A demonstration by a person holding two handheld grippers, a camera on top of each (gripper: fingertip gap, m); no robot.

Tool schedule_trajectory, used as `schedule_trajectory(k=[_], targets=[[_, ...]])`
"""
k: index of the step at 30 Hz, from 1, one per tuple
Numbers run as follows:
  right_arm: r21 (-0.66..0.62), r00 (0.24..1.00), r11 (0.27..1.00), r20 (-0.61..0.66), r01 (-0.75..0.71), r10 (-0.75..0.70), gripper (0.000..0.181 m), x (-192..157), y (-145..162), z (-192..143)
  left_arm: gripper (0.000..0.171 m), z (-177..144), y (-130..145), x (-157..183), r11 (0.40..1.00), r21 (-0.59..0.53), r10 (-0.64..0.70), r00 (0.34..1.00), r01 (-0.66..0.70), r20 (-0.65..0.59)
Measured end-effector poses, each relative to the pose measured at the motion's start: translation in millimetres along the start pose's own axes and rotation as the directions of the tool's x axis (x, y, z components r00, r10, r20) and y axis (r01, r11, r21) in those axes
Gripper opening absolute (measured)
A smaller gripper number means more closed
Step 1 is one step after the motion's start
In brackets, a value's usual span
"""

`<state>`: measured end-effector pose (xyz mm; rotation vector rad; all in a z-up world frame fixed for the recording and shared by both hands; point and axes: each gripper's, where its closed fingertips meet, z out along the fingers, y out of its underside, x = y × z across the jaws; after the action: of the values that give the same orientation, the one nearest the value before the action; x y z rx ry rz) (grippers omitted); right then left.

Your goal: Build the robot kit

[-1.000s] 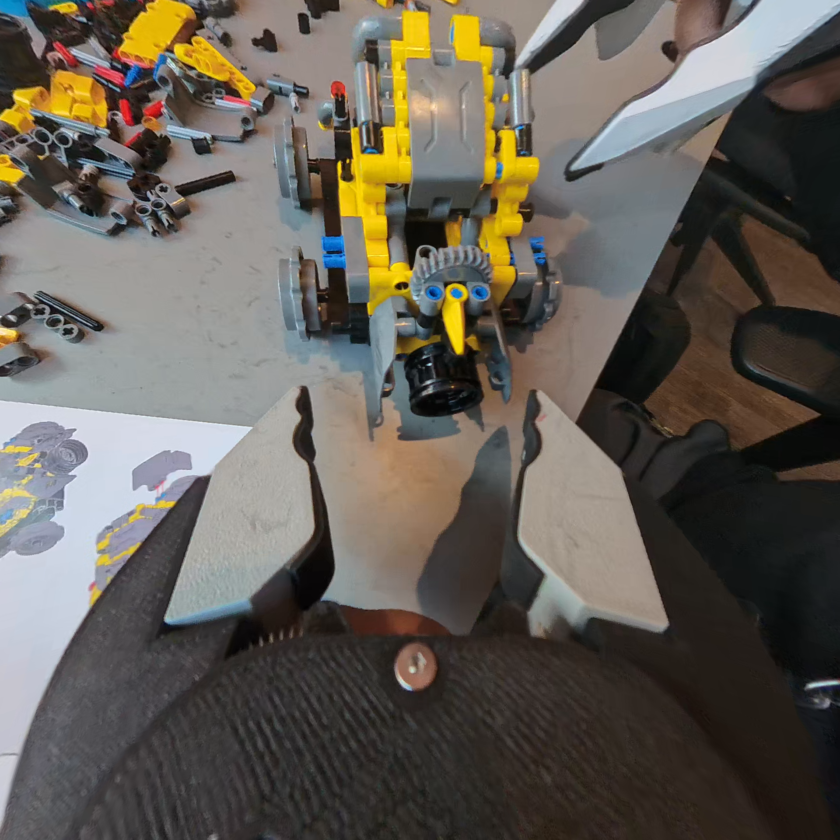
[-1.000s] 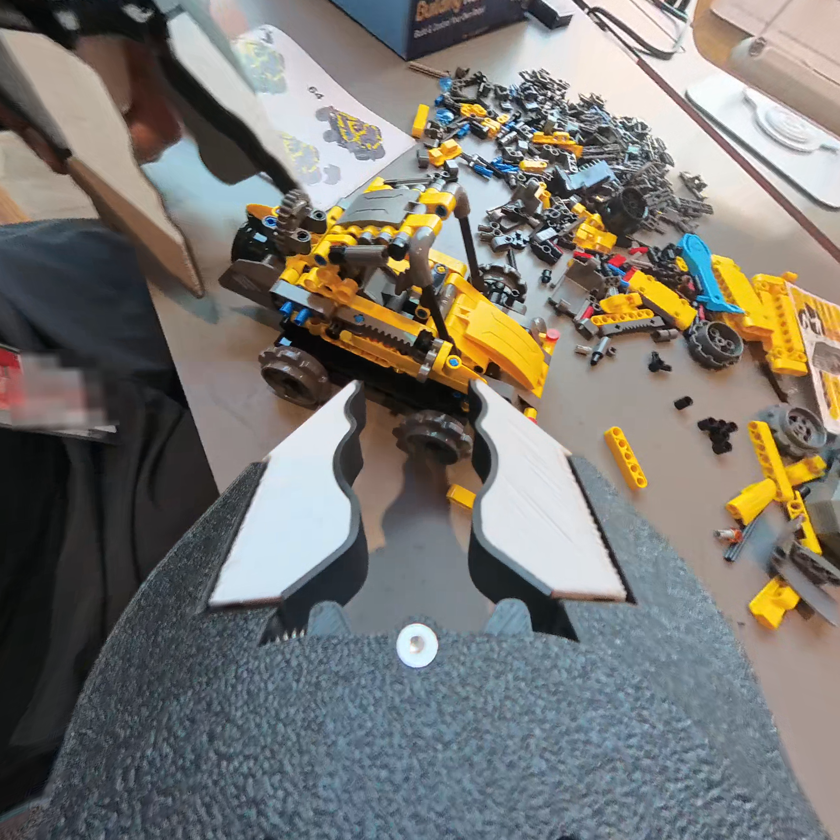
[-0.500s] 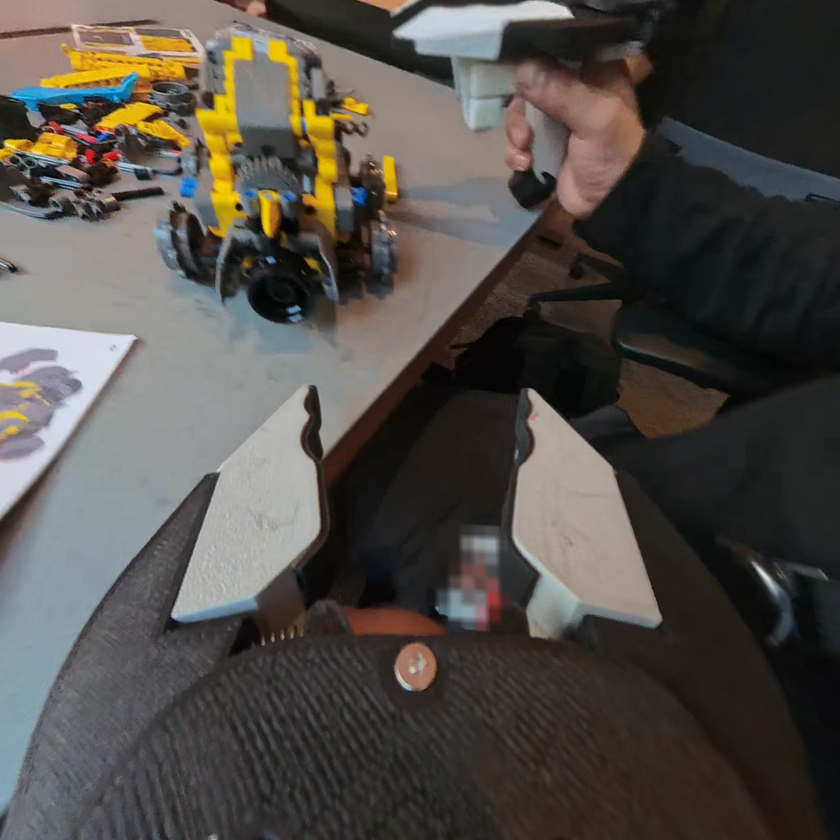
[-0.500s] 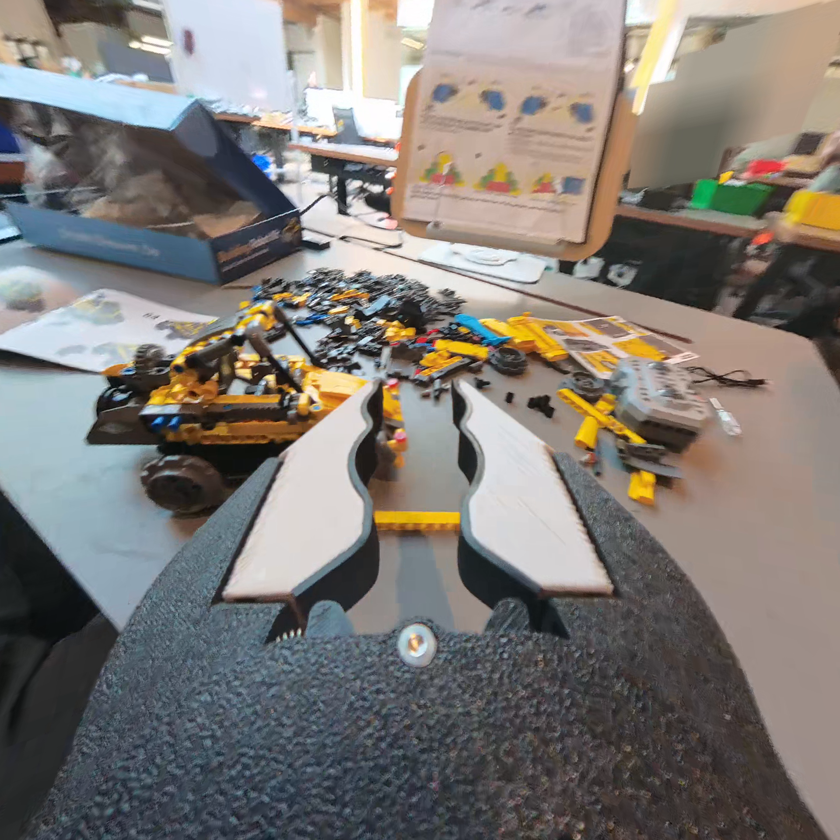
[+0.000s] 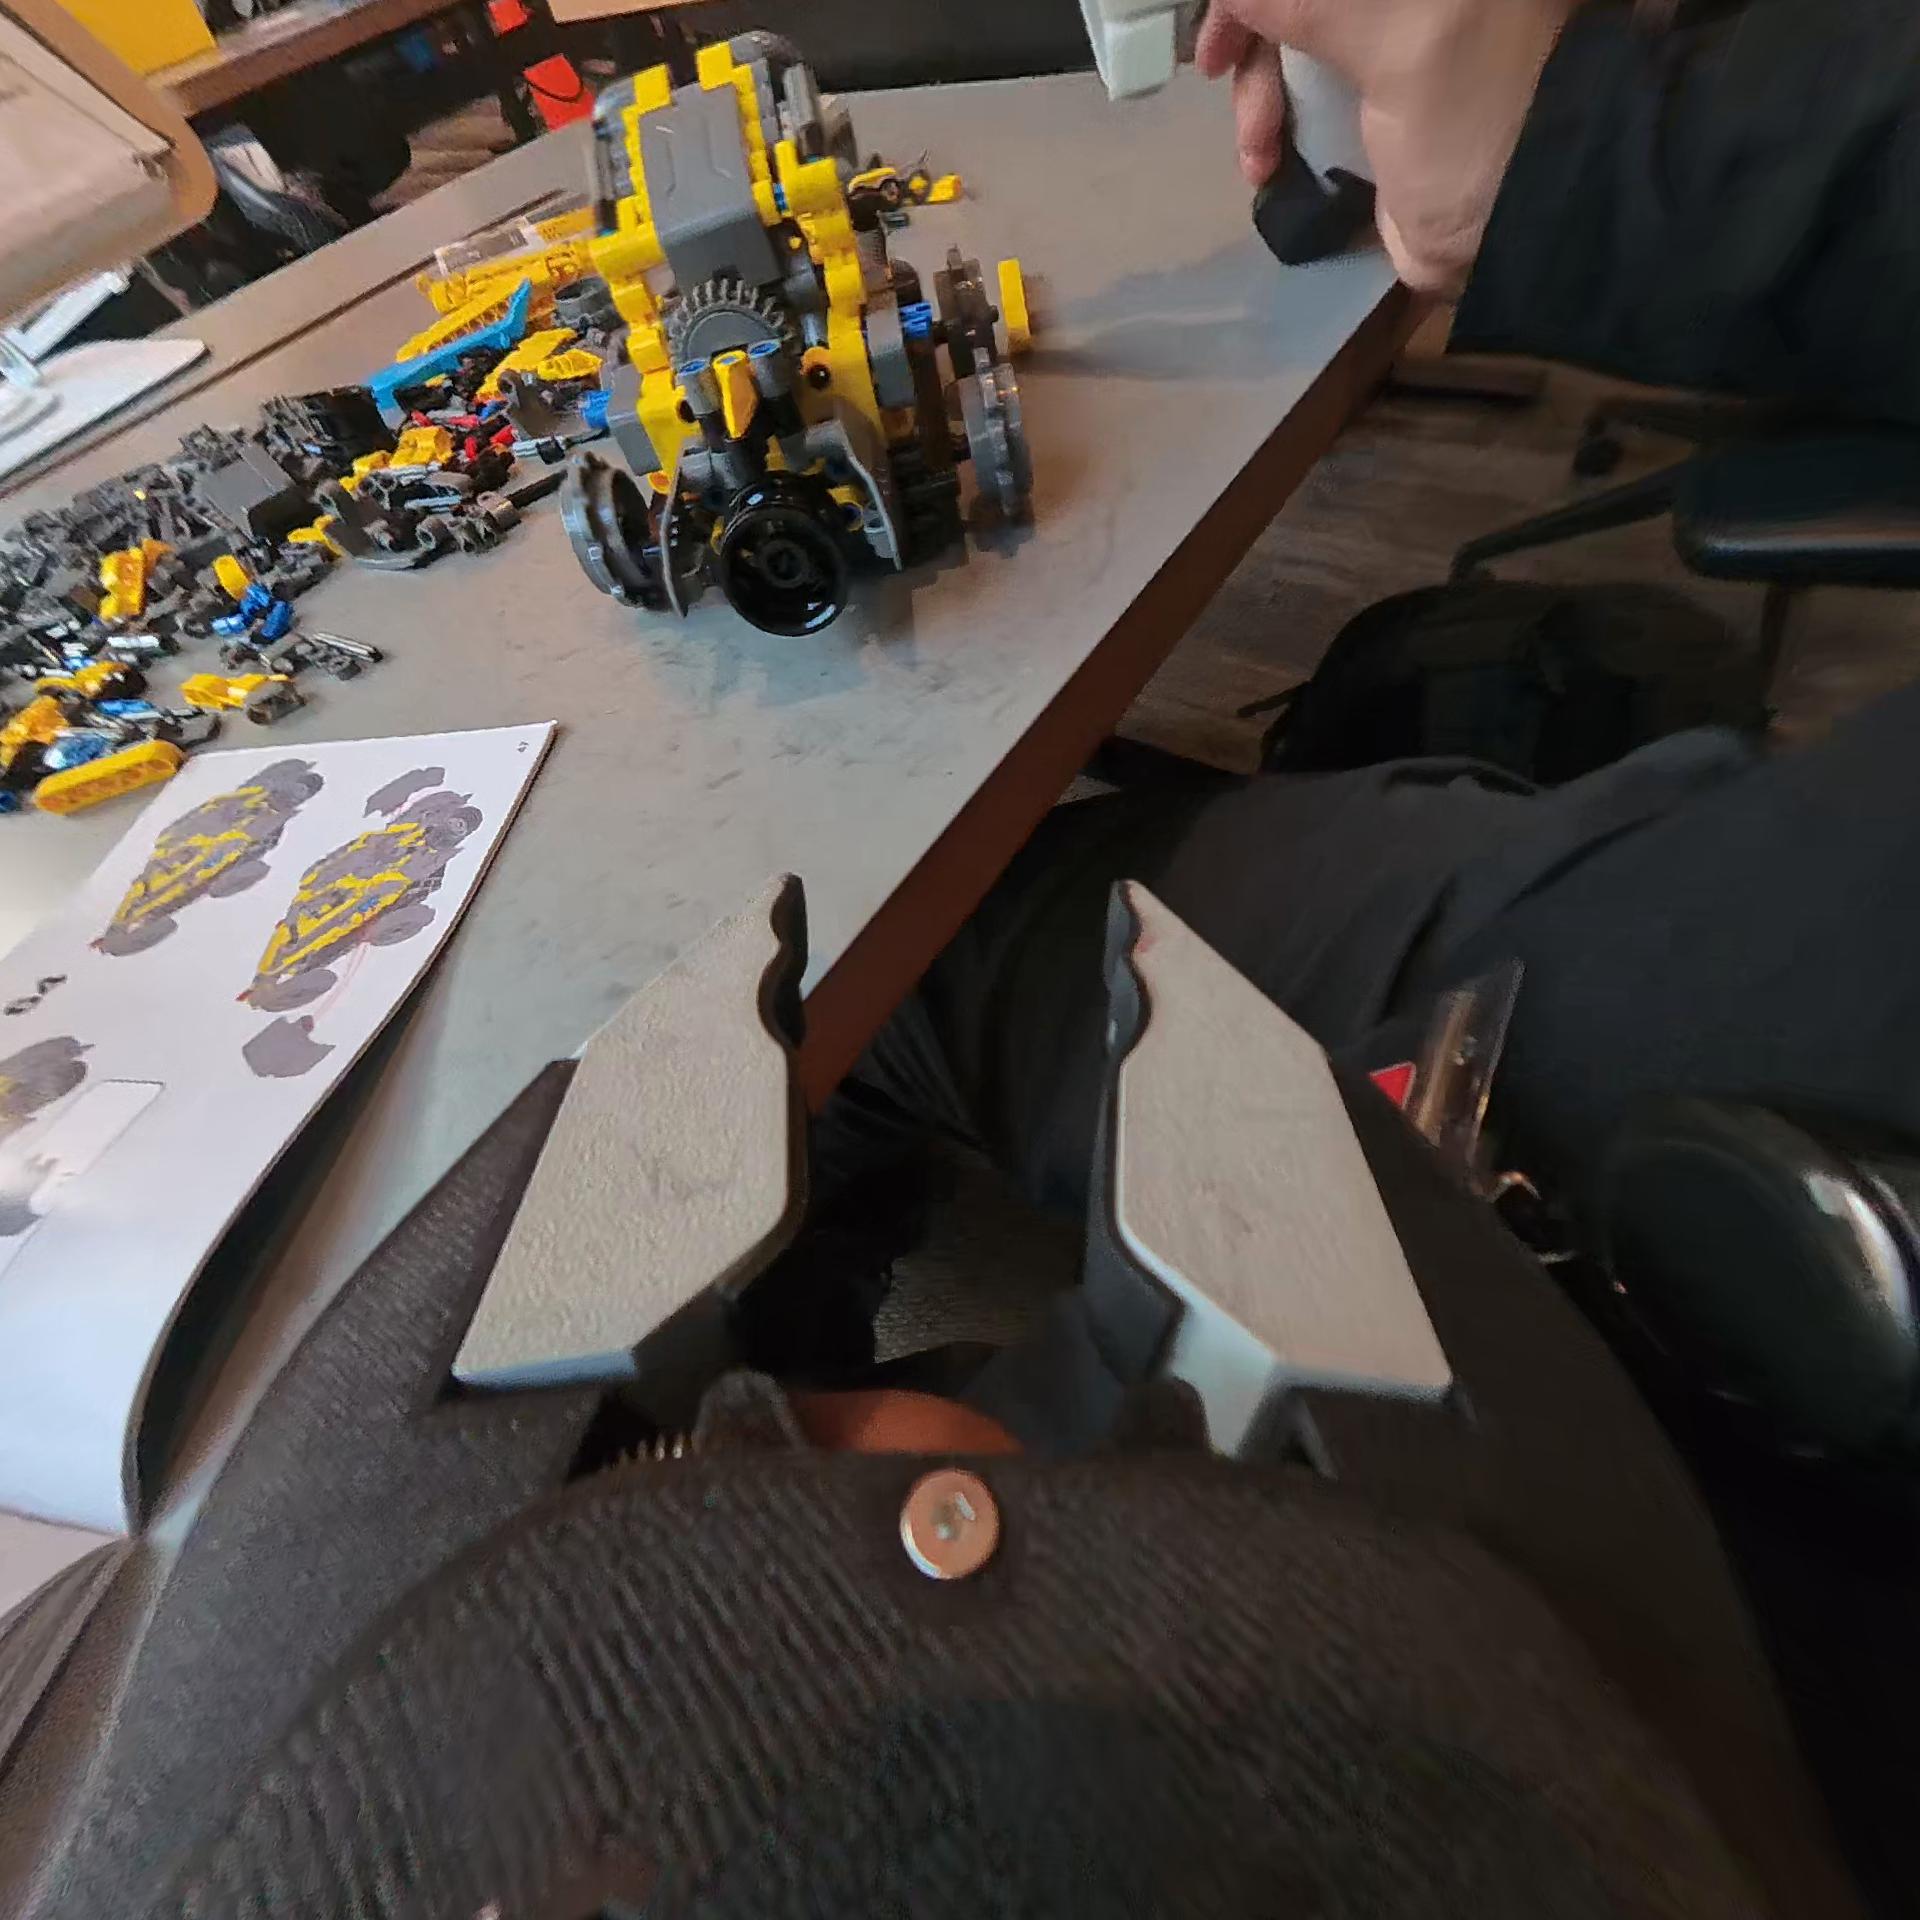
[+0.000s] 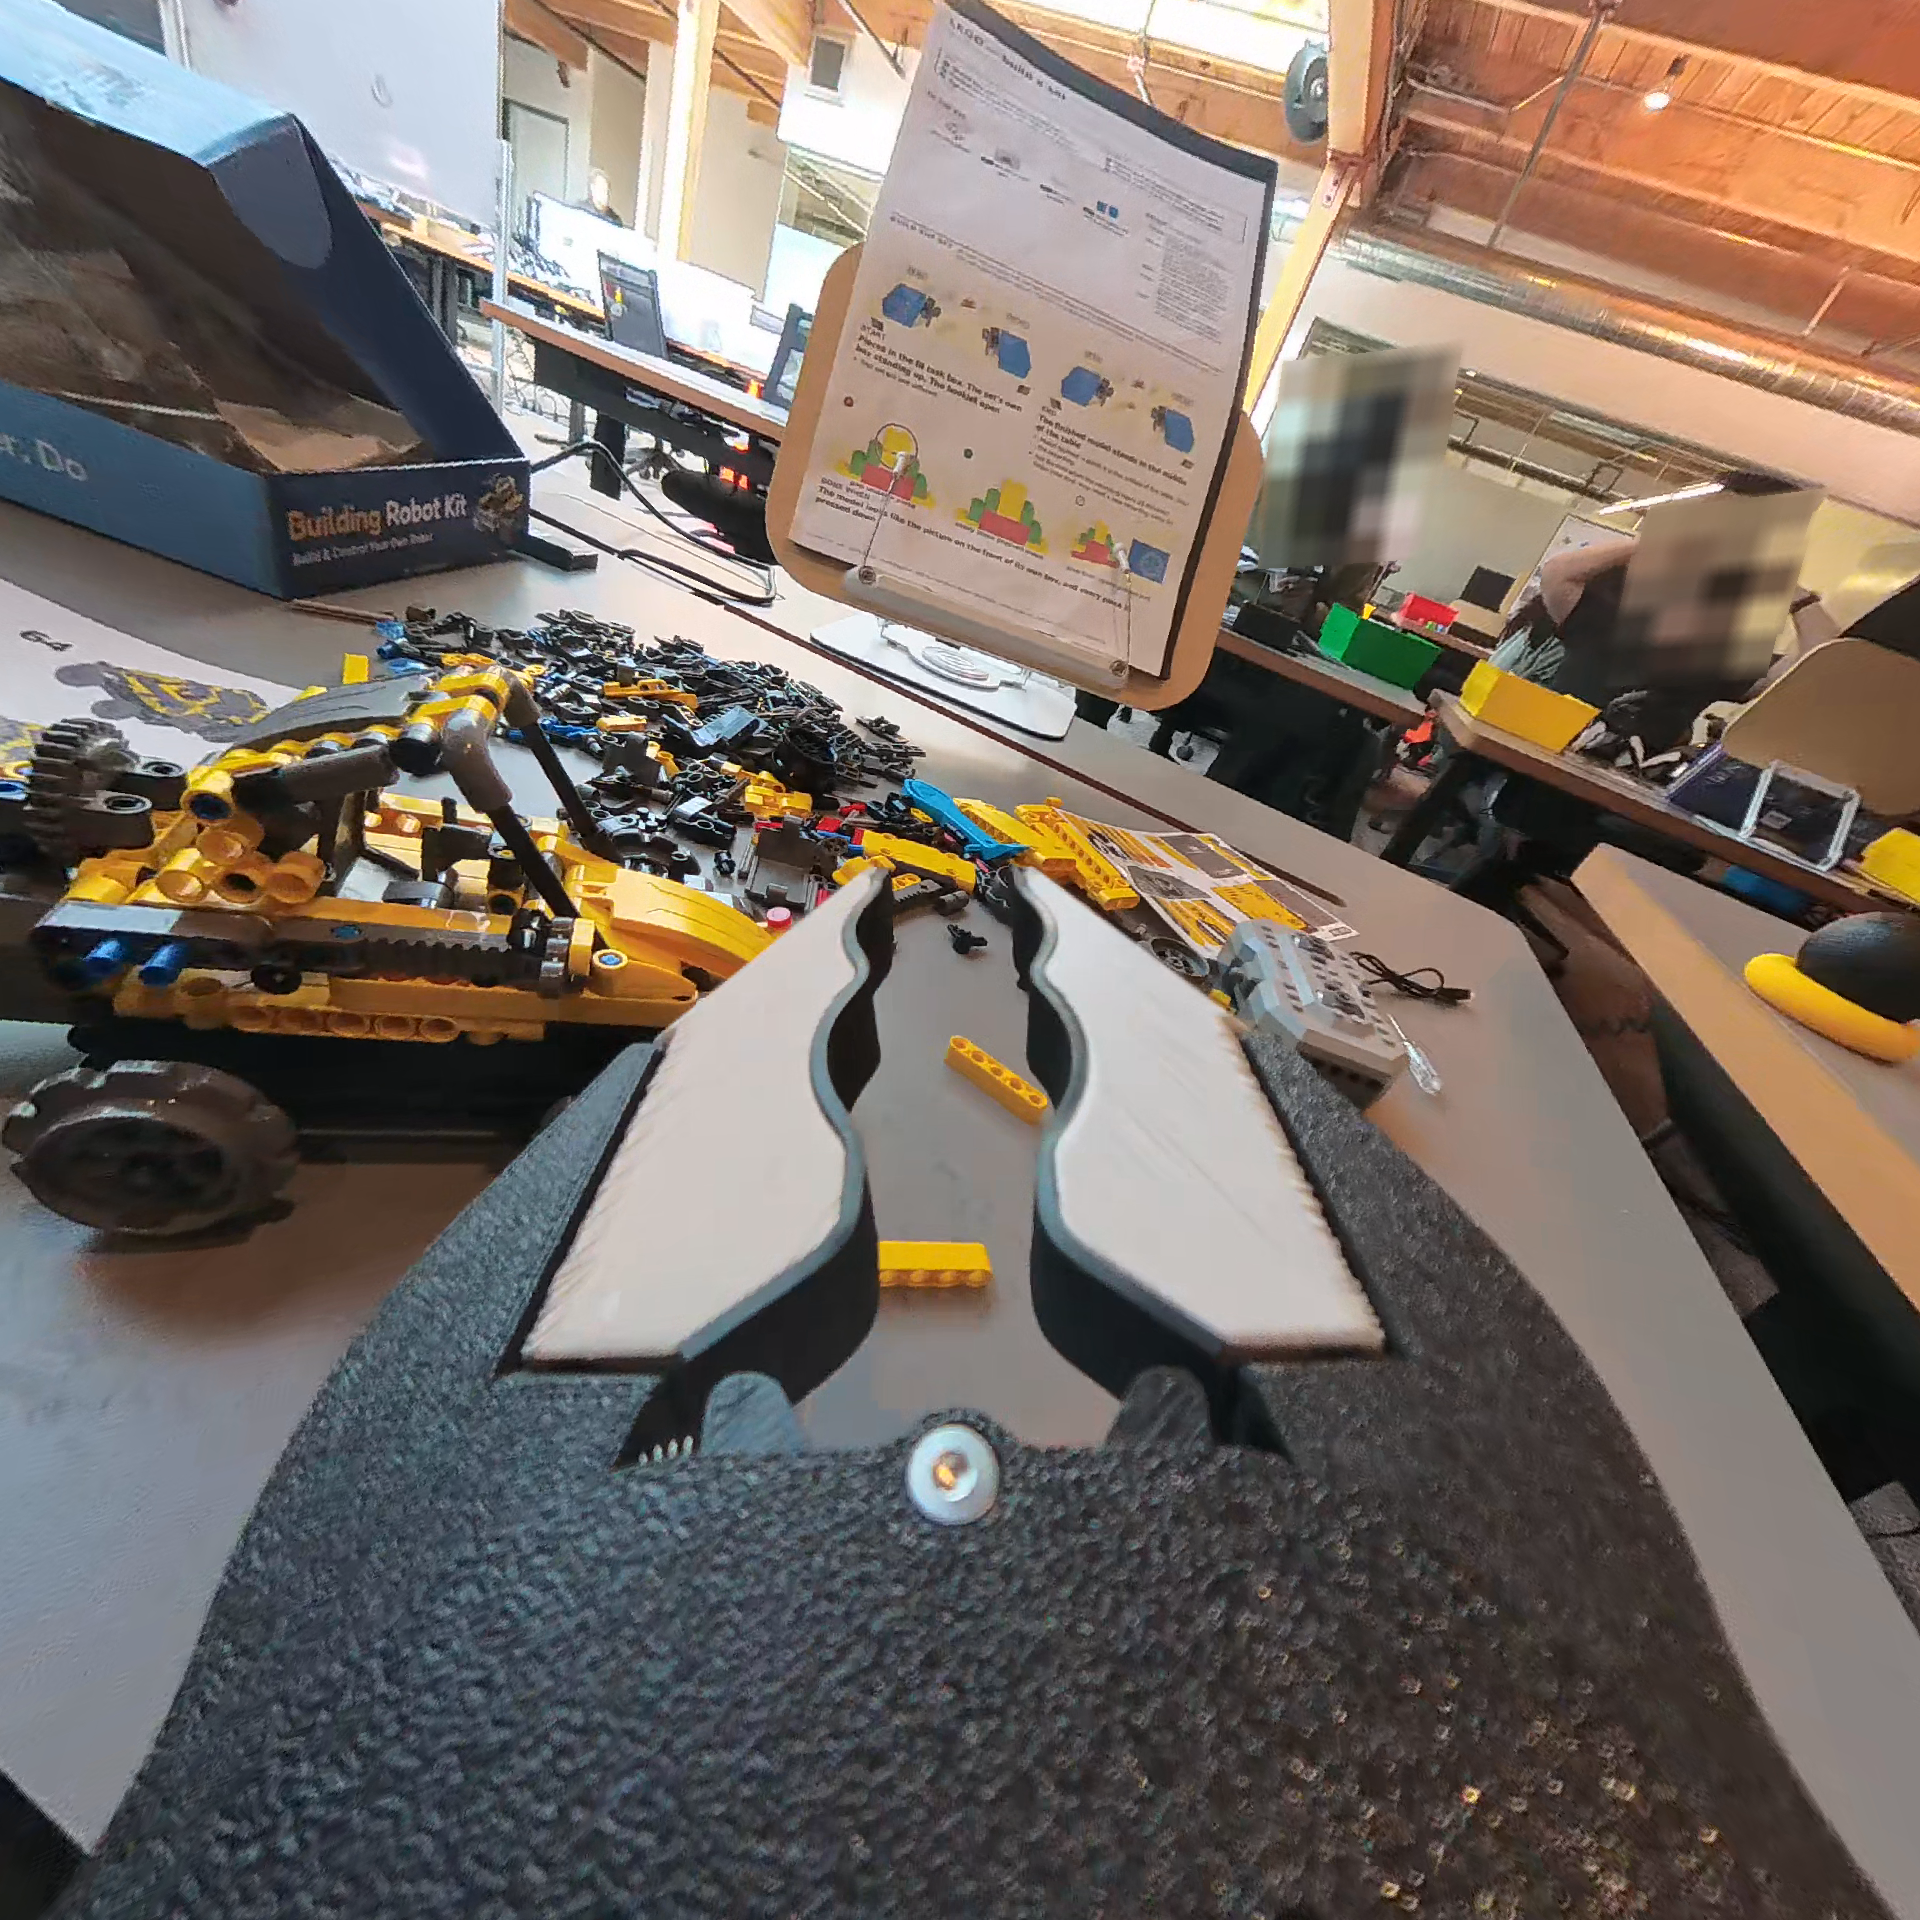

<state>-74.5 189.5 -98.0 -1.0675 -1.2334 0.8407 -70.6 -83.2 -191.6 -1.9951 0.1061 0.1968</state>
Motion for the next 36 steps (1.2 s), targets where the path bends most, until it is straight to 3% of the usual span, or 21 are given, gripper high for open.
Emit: schedule_trajectory(k=[2, 4, 7, 12, 14, 16, 18, 24, 28, 36], targets=[[0.008, 1.000, 1.000, -0.001, -0.023, 0.023, 0.019, 2, -1, -1, 0.054, 3, 3, -2, 0.999, -0.006, -0.037, 0.999, 0.036, -0.010], [0.033, 0.997, 0.997, 0.027, -0.074, 0.073, 0.000, 4, -4, -4, 0.052, 5, 11, -4, 0.998, -0.037, -0.048, 0.999, 0.047, -0.004], [0.047, 0.979, 0.981, 0.086, -0.187, 0.183, 0.000, 9, -5, -7, 0.038, 5, 11, -6, 0.999, -0.023, -0.049, 0.999, 0.049, 0.006], [0.051, 0.948, 0.953, 0.140, -0.297, 0.288, 0.000, 16, -6, -7, 0.029, 6, 9, -11, 0.996, 0.012, -0.090, 0.996, 0.090, 0.010], [0.065, 0.942, 0.950, 0.166, -0.307, 0.293, 0.007, 14, -8, -8, 0.029, 5, 4, -10, 0.993, 0.041, -0.111, 0.994, 0.110, 0.013], [0.053, 0.936, 0.945, 0.166, -0.321, 0.309, 0.031, 15, -7, -6, 0.032, 4, -1, -6, 0.991, 0.059, -0.124, 0.992, 0.123, 0.014], [0.042, 0.932, 0.942, 0.163, -0.334, 0.323, 0.041, 17, -5, -5, 0.027, 5, -4, -2, 0.992, 0.060, -0.109, 0.993, 0.107, 0.035], [0.086, 0.920, 0.929, 0.196, -0.360, 0.338, 0.030, 16, -12, -12, 0.017, -5, -1, 4, 0.994, 0.049, -0.107, 0.988, 0.101, 0.115], [0.084, 0.898, 0.912, 0.233, -0.401, 0.373, 0.026, 14, -13, -14, 0.008, -9, -2, 18, 0.984, 0.050, -0.172, 0.984, 0.169, 0.040], [0.006, 0.881, 0.918, 0.281, -0.397, 0.380, 0.019, 3, -7, -3, 0.000, 5, 1, 27, 0.995, 0.033, -0.089, 0.995, 0.091, -0.052]])
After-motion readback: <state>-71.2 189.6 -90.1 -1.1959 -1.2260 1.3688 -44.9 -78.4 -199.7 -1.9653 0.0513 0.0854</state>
